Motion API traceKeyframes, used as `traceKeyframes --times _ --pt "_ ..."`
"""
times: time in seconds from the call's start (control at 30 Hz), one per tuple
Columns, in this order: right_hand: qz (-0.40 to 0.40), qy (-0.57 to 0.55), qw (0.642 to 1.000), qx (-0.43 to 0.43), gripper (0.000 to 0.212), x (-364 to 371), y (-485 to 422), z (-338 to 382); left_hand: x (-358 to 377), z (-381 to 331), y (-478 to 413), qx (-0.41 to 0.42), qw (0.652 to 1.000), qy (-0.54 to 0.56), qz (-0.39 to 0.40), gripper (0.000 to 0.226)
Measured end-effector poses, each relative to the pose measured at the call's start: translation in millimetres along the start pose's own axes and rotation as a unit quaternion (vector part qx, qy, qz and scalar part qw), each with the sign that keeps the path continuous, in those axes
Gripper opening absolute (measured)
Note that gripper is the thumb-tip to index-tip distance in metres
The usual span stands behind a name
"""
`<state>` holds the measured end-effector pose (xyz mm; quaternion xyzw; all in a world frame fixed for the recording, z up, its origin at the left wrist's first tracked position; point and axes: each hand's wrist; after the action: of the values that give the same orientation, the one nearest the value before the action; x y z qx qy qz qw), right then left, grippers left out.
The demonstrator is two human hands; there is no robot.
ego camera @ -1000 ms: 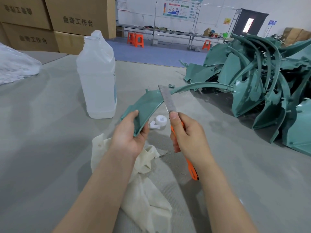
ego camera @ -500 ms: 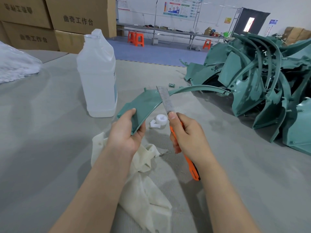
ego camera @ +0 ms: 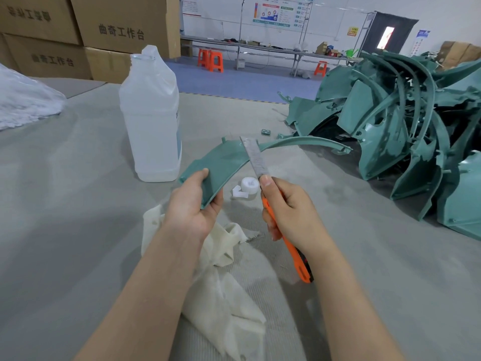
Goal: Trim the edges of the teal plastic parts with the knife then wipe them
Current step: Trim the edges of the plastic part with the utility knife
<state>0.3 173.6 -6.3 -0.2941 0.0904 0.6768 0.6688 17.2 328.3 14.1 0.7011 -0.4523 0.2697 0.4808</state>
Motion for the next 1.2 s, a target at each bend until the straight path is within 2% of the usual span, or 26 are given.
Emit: traceKeyframes --times 0.13,0.23,0.33,0.47,0.7,0.9,1.0,1.13,1.2 --pt "0.055 -0.019 0.998 -0.012 0.044 7 3 2 1 2 -1 0.009 1.0 -0.022 0.019 0.004" --pt "0.077 0.0 0.997 -0.023 0.044 12 5 5 0 2 -1 -0.001 1.0 -0.015 0.022 0.022" --pt "0.024 -0.041 0.999 -0.005 0.045 1 3 5 0 -4 -4 0.003 1.0 0.012 0.024 0.033" --pt "-0.071 -0.031 0.997 -0.009 0.045 -3 1 5 0 -3 -3 -0.001 1.0 0.014 0.027 0.032" --pt "-0.072 0.009 0.997 -0.014 0.049 4 1 3 0 -2 -4 0.042 0.999 -0.033 0.012 0.001" --pt "-0.044 0.028 0.999 -0.015 0.059 7 0 1 -1 -1 -5 0.095 0.993 -0.067 0.009 0.004" --pt "-0.037 0.02 0.999 -0.016 0.056 10 1 3 -1 -2 -6 0.111 0.991 -0.073 0.008 0.006" --pt "-0.097 -0.027 0.995 -0.019 0.046 4 3 11 -1 -2 -6 0.147 0.985 -0.088 0.022 0.005" --pt "-0.141 -0.02 0.99 -0.013 0.033 0 4 16 -1 1 -6 0.193 0.974 -0.118 0.022 0.016"
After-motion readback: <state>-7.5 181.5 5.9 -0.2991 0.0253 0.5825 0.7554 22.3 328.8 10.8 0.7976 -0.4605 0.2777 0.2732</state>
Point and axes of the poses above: each hand's wrist, its own y-axis away from the middle knuckle, its own x-axis out of the palm, z = x × y, and after that the axes turned 14 degrees about y, right-handed
